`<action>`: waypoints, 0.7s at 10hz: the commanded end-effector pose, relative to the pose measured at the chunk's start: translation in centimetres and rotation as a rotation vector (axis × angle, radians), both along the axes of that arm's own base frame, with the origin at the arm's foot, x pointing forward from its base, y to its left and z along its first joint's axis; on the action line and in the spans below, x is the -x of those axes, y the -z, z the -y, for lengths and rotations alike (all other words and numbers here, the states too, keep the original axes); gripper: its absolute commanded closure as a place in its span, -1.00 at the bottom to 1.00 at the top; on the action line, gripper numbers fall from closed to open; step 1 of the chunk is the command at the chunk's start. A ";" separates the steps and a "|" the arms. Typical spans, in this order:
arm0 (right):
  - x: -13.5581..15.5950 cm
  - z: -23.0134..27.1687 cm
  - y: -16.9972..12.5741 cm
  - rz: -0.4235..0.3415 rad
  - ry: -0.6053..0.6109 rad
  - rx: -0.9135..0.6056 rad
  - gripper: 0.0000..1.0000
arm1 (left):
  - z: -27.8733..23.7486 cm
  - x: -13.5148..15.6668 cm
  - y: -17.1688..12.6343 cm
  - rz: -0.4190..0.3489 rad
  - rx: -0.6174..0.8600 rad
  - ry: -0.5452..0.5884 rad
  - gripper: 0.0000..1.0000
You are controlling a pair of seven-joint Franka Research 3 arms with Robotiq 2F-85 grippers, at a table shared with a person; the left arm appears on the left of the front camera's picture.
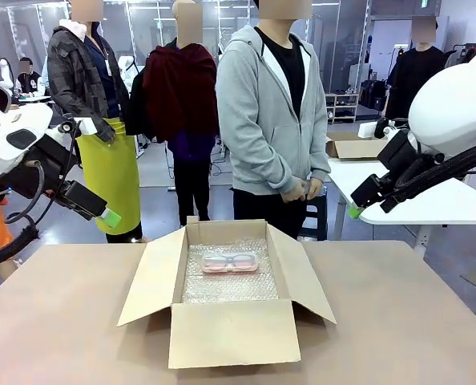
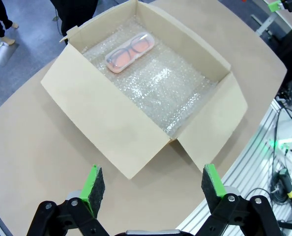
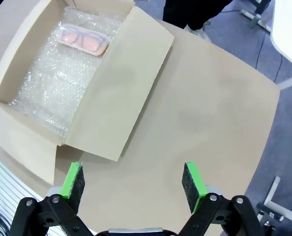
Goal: Pack the glasses set securely to prepare it for shipping.
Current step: Put the Glasses case from the right side of the table into the Package Box.
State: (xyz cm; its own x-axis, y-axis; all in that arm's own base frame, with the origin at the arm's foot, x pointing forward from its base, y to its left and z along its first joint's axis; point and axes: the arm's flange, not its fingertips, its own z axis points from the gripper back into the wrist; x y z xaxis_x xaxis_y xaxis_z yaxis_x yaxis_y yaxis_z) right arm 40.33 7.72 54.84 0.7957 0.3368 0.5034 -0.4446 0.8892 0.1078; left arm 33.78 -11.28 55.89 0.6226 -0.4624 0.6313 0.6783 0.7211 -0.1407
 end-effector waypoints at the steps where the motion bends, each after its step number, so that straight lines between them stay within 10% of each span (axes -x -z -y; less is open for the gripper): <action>1: -0.2 0.0 -0.3 -0.013 0.003 0.001 -1.00 | -0.2 -0.1 0.0 0.008 0.014 0.017 -1.00; 7: -0.2 0.0 -0.3 -0.013 0.003 0.001 -1.00 | -0.2 -0.1 0.0 0.008 0.014 0.017 -1.00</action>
